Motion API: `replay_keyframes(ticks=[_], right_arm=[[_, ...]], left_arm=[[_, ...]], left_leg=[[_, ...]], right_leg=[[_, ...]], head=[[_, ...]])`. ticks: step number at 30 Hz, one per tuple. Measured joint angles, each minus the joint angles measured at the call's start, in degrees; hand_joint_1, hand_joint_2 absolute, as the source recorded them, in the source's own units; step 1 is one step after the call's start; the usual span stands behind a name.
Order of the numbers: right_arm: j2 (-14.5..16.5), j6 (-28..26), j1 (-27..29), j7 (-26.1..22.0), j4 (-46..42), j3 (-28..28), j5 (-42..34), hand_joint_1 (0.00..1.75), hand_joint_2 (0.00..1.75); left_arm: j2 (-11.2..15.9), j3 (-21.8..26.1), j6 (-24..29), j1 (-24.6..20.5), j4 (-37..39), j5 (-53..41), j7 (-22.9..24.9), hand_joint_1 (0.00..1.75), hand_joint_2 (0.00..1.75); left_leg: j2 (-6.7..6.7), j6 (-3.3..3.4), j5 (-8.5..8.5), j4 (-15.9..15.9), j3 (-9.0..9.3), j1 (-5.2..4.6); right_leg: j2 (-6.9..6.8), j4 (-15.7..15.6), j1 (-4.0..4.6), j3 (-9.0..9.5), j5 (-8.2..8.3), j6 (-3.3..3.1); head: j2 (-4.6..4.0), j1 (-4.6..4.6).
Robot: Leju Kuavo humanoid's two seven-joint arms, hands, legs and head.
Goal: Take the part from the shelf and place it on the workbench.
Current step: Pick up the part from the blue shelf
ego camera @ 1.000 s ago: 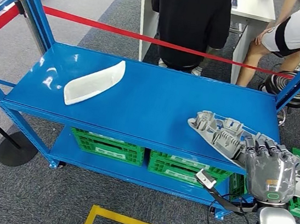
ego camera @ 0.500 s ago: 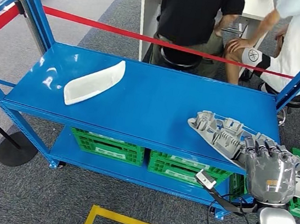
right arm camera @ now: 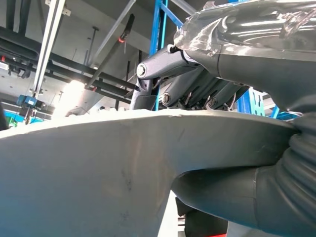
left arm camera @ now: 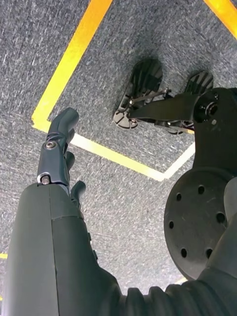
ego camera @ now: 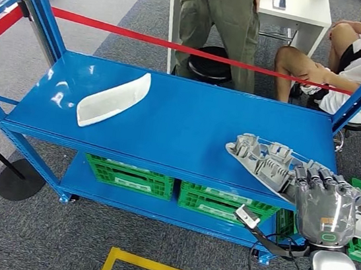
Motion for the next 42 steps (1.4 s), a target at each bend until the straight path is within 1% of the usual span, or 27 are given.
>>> replay_keyframes(ticks=[6,9,11,12,13,14,16,17,18,19,21,24,25,26,28,29,30,31,34,37,42], right_arm=[[0.0,-0.38,0.22,0.01,0.0,0.0,0.0,1.75,1.75],[0.05,-1.97,0.99,-0.3,0.01,-0.05,0.0,1.75,1.75],[0.44,-4.37,1.97,-2.41,0.02,-0.66,0.0,1.75,1.75],[1.02,-6.08,2.76,-4.93,0.02,-1.47,0.01,1.75,1.75],[2.05,-7.98,3.84,-8.6,0.01,-2.85,0.02,1.75,1.75],[3.61,-10.03,5.15,-13.48,0.0,-4.93,0.02,1.75,1.75],[8.16,-13.98,8.05,-24.39,-0.22,-10.61,0.02,1.75,1.75],[10.59,-15.49,9.3,-28.52,-0.43,-13.54,-0.02,1.75,1.75],[12.8,-16.47,10.29,-31.1,-0.66,-16.15,-0.06,1.75,1.75],[14.58,-16.96,11.03,-32.32,-0.83,-18.36,-0.13,1.75,1.75],[17.21,-17.17,12.21,-33.11,-0.95,-21.6,-0.25,1.75,1.75],[20.1,-17.56,13.6,-34.05,-0.98,-24.44,-0.28,1.75,1.75],[21.25,-18.36,13.93,-35.52,-1.04,-25.37,-0.26,1.75,1.75],[22.78,-19.55,14.23,-37.96,-1.21,-26.46,-0.23,1.75,1.75],[26.67,-21.95,14.76,-43.32,-1.84,-28.45,-0.14,1.75,1.75],[28.32,-22.56,14.89,-44.54,-2.27,-29.07,-0.15,1.75,1.75],[29.42,-22.75,14.95,-44.24,-2.72,-29.34,-0.42,1.75,1.75],[30.04,-22.71,14.88,-42.86,-3.18,-29.37,-1.08,1.75,1.75],[30.18,-22.13,13.83,-38.42,-4.4,-29.01,-4.52,1.75,1.75],[29.58,-21.35,11.97,-37.4,-5.32,-28.87,-6.43,1.75,1.75],[27.74,-21.1,9.27,-36.79,-6.85,-29.15,-7.69,1.75,1.75]], left_arm=[[-0.01,0.01,-0.52,0.0,0.01,0.28,-0.45,0.0,1.75],[0.0,0.03,-1.13,0.0,0.0,0.66,-1.31,0.0,1.75],[0.01,0.04,-1.25,0.0,0.0,0.52,-1.43,0.0,1.75],[0.0,0.04,-1.26,0.0,0.01,0.34,-1.35,0.0,1.75],[0.0,0.04,-1.27,0.01,0.01,0.11,-1.25,0.0,1.75],[0.01,0.04,-1.29,0.01,0.01,-0.16,-1.11,0.0,1.75],[0.01,0.04,-1.33,0.03,0.0,-0.6,-0.9,0.0,1.75],[0.01,0.04,-1.34,0.03,0.0,-0.75,-0.85,0.0,1.75],[0.01,0.04,-1.35,0.03,0.0,-0.85,-0.83,0.0,1.75],[0.01,0.04,-1.36,0.03,0.0,-0.92,-0.81,0.0,1.75],[0.01,0.04,-1.37,0.03,0.01,-1.02,-0.78,0.0,1.75],[0.02,0.04,-1.37,0.02,0.0,-1.07,-0.78,0.0,1.75],[0.03,0.04,-1.37,0.03,0.0,-1.11,-0.78,0.0,1.75],[0.04,0.04,-1.38,0.03,0.0,-1.18,-0.81,0.0,1.75],[0.04,0.04,-1.45,0.02,0.01,-1.35,-0.86,0.0,1.75],[0.04,0.04,-1.54,0.01,0.01,-1.48,-0.87,0.0,1.75],[0.04,0.04,-1.64,-0.01,0.01,-1.59,-0.87,0.0,1.75],[0.03,0.04,-1.74,-0.02,0.0,-1.69,-0.87,0.0,1.75],[0.05,0.04,-2.18,-0.03,0.0,-1.89,-0.66,0.0,1.75],[0.1,0.02,-2.9,-0.05,0.0,-2.46,0.38,0.0,1.75],[0.25,-0.05,-3.48,-0.03,0.0,-2.98,1.2,0.0,1.75]], left_leg=[[0.0,0.0,0.0,0.0,0.0,0.0],[0.0,0.0,0.0,0.0,0.0,0.0],[0.0,0.0,0.0,0.0,0.0,0.0],[0.0,0.0,0.0,0.0,0.0,0.0],[0.0,0.0,0.0,0.0,-0.01,0.01],[-0.01,0.0,0.0,0.0,-0.02,0.01],[-0.01,-0.01,-0.01,0.0,-0.04,0.03],[-0.02,-0.01,-0.01,-0.01,-0.06,0.04],[-0.02,-0.01,-0.01,-0.01,-0.06,0.04],[-0.01,-0.01,-0.01,-0.01,-0.06,0.04],[-0.01,-0.01,0.0,-0.01,-0.06,0.04],[-0.01,-0.01,0.0,-0.01,-0.06,0.02],[-0.01,-0.01,0.0,-0.01,-0.05,0.02],[-0.01,-0.01,0.0,-0.01,-0.05,0.02],[0.0,-0.02,0.0,-0.01,-0.06,0.02],[0.0,-0.02,0.0,-0.01,-0.06,0.02],[0.01,-0.03,0.01,-0.01,-0.07,0.03],[0.01,-0.04,0.01,-0.01,-0.08,0.03],[0.01,-0.08,0.04,-0.01,-0.11,0.02],[0.01,-0.12,0.07,-0.01,-0.11,0.02],[0.01,-0.15,0.1,-0.01,-0.11,0.02]], right_leg=[[0.0,0.0,0.0,0.0,0.0,0.0],[0.0,0.0,0.0,0.0,0.0,0.0],[0.0,0.0,0.0,-0.01,0.0,0.0],[0.0,0.0,0.01,-0.01,0.0,0.0],[-0.01,0.0,0.01,-0.02,-0.01,0.0],[-0.01,0.0,0.02,-0.03,-0.01,-0.01],[-0.02,0.01,0.04,-0.05,-0.03,-0.03],[-0.02,0.01,0.04,-0.06,-0.03,-0.04],[-0.02,0.02,0.05,-0.07,-0.04,-0.05],[-0.02,0.02,0.05,-0.07,-0.04,-0.05],[-0.03,0.03,0.05,-0.07,-0.04,-0.06],[-0.03,0.02,0.04,-0.06,-0.03,-0.06],[-0.02,0.02,0.03,-0.06,-0.03,-0.05],[-0.02,0.02,0.03,-0.06,-0.02,-0.06],[0.0,0.04,0.03,-0.08,-0.01,-0.09],[0.01,0.06,0.03,-0.09,0.0,-0.1],[0.01,0.08,0.04,-0.11,0.0,-0.11],[0.02,0.1,0.03,-0.13,0.0,-0.12],[0.03,0.11,0.03,-0.16,0.01,-0.13],[0.02,0.11,0.03,-0.17,0.02,-0.14],[0.01,0.11,0.03,-0.18,0.05,-0.15]], head=[[0.0,-0.01],[0.0,-0.01],[0.01,-0.01],[0.01,-0.01],[0.01,-0.01],[0.01,-0.01],[0.02,-0.01],[0.01,-0.02],[0.01,-0.02],[0.0,-0.01],[0.01,-0.01],[0.01,0.0],[0.01,0.02],[0.01,0.01],[0.01,-0.01],[0.01,-0.02],[0.0,-0.02],[0.0,-0.02],[0.0,-0.01],[0.0,-0.01],[-0.01,-0.01]])
